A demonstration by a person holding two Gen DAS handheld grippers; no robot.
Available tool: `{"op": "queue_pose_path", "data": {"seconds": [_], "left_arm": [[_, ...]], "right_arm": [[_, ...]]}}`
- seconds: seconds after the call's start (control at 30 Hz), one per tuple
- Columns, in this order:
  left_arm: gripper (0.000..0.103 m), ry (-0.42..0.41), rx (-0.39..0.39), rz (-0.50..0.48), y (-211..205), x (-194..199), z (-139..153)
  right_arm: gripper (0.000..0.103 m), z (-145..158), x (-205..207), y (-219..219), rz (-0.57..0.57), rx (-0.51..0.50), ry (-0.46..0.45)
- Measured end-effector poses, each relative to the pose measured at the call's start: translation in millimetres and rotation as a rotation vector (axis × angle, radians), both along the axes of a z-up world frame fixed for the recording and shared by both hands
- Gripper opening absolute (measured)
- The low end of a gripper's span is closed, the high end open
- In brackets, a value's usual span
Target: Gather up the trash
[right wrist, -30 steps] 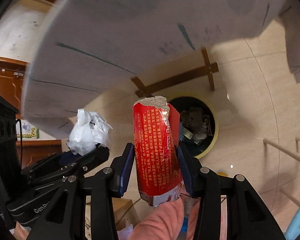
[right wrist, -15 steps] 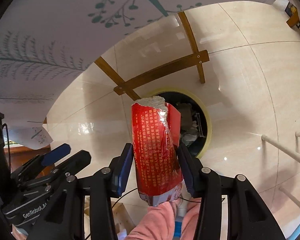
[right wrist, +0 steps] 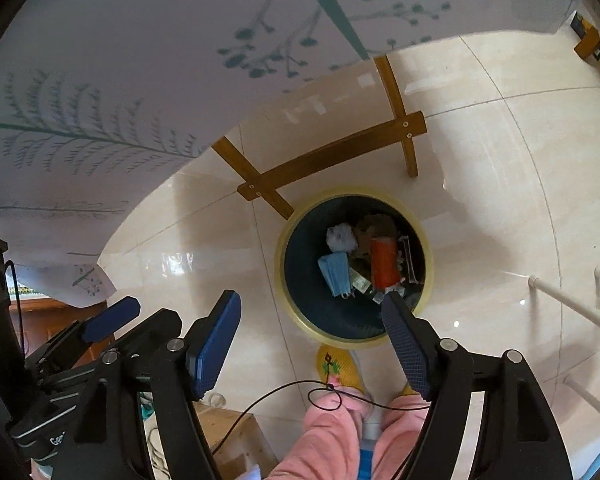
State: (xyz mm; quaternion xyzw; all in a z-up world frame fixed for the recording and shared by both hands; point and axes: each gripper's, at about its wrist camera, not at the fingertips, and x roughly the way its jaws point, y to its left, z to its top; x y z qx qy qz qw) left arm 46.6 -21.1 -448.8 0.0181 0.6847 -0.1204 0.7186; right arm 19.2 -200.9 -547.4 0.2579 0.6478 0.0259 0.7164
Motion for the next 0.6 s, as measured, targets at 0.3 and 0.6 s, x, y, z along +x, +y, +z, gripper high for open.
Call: {"op": "queue_pose_path", "data": {"seconds": [0.3, 0.6], "left_arm": [[0.069, -0.02, 0.0, 0.009, 2, -6, 35], [0.069, -0.05, 0.03, 0.038, 1, -18, 118]], "right_arm": [[0.074, 39, -12, -2, 0.004, -0.005, -0.015], [0.074, 114, -34, -4, 0.0, 0.023, -0.032]]}}
